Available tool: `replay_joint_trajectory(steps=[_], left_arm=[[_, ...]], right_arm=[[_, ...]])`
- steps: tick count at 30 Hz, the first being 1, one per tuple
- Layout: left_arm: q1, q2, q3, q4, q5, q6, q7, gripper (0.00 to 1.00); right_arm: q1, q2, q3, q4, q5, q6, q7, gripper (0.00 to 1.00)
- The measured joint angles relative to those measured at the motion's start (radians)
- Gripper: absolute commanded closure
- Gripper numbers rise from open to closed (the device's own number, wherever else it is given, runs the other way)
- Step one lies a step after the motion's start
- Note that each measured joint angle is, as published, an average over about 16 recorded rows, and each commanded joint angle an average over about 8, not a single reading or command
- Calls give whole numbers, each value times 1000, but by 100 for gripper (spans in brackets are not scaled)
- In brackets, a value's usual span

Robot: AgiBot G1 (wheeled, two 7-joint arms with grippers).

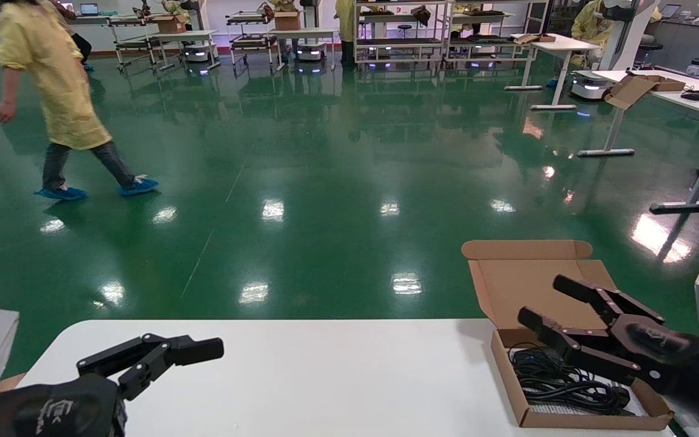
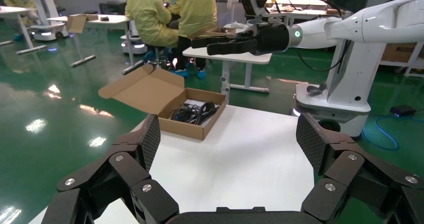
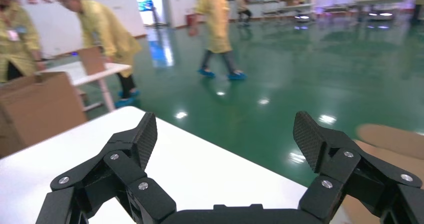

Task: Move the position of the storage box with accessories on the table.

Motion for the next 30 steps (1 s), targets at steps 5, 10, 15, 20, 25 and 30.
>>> replay_joint_trajectory(steps=[5,10,15,20,25,30], left_arm=[[0,0,0,0,0,0,0,0],[0,0,0,0,0,0,0,0],[0,0,0,0,0,0,0,0],[0,0,0,0,0,0,0,0],[0,0,0,0,0,0,0,0],[0,0,0,0,0,0,0,0]], right_arm=[[-23,10,62,91,-57,-25,49,0],[-45,20,125,182,-114,-50,97,0],[-68,30,187,274,-171,-76,146,0],[-91,39,250,365,-228,-101,195,0],[-113,49,312,456,-284,-126,243,0],[-136,59,374,547,-341,-151,292,0]])
